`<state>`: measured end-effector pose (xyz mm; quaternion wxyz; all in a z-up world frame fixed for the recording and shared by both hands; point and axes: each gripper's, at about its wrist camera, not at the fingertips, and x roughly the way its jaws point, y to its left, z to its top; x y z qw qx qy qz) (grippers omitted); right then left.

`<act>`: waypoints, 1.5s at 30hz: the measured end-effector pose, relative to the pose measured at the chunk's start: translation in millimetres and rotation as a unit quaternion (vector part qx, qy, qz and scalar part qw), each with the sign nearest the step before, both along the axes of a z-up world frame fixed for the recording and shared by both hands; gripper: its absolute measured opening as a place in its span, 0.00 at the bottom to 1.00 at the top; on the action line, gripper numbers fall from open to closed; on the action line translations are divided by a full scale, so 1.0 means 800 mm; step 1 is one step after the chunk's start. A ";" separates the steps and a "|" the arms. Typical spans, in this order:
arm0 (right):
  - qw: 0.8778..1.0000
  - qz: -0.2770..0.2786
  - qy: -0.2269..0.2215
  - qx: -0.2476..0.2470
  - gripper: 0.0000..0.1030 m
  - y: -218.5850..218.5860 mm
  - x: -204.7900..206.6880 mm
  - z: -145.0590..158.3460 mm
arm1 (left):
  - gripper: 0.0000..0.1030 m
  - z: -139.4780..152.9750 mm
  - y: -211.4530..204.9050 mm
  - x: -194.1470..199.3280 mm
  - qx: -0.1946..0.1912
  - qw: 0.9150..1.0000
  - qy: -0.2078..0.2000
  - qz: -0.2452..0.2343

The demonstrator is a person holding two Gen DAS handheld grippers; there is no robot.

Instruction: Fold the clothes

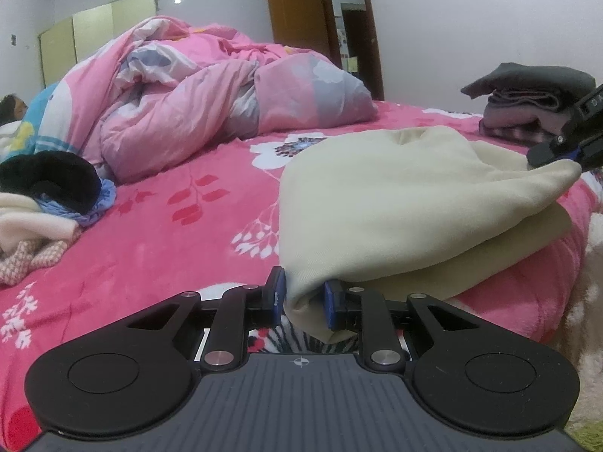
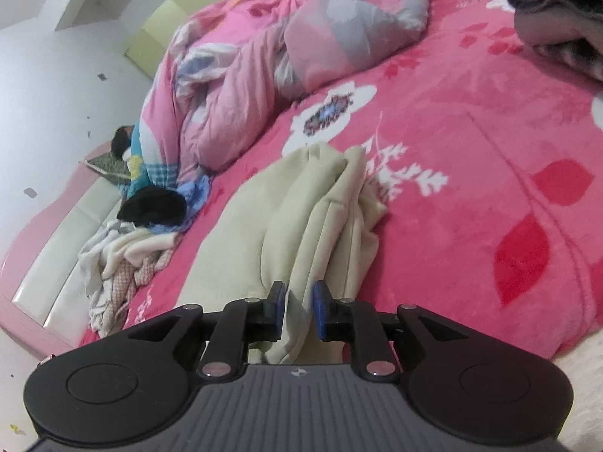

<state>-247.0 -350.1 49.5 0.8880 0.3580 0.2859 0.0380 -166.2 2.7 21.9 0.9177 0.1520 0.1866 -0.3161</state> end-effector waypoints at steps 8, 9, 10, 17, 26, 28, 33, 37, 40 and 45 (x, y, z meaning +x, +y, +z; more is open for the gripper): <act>0.999 0.027 -0.038 0.023 0.05 0.011 0.014 0.012 | 0.19 0.012 0.019 0.019 -0.026 1.000 0.008 0.013; 0.999 0.026 -0.033 0.024 0.05 0.010 0.013 0.007 | 0.19 0.009 0.022 0.021 -0.029 0.999 0.013 0.015; 0.999 0.025 -0.028 0.026 0.05 0.010 0.012 0.002 | 0.19 0.006 0.025 0.023 -0.031 0.999 0.018 0.017; 0.999 0.015 0.011 0.040 0.05 0.007 0.006 -0.036 | 0.19 -0.009 0.026 0.020 -0.010 1.000 0.016 0.011; 1.000 0.003 0.024 0.020 0.07 0.000 -0.007 -0.050 | 0.28 0.000 0.038 0.007 0.036 0.999 0.027 -0.007; 1.000 0.000 0.009 -0.002 0.07 -0.002 -0.012 -0.036 | 0.31 0.014 0.055 0.000 0.027 0.999 0.035 -0.005; 0.998 -0.007 -0.030 -0.058 0.07 -0.007 -0.026 -0.002 | 0.37 0.064 0.084 -0.001 -0.081 0.994 0.067 0.011; 0.986 0.037 -0.089 -0.135 0.07 0.036 -0.006 0.033 | 0.40 0.072 0.031 0.014 -0.141 0.985 0.093 -0.045; 0.969 0.089 -0.122 -0.196 0.08 0.076 -0.003 0.036 | 0.40 0.056 -0.032 0.011 -0.097 0.987 0.087 -0.095; 0.966 0.093 -0.030 -0.238 0.06 0.088 0.006 -0.024 | 0.45 0.008 -0.069 0.010 -0.061 0.988 0.106 -0.099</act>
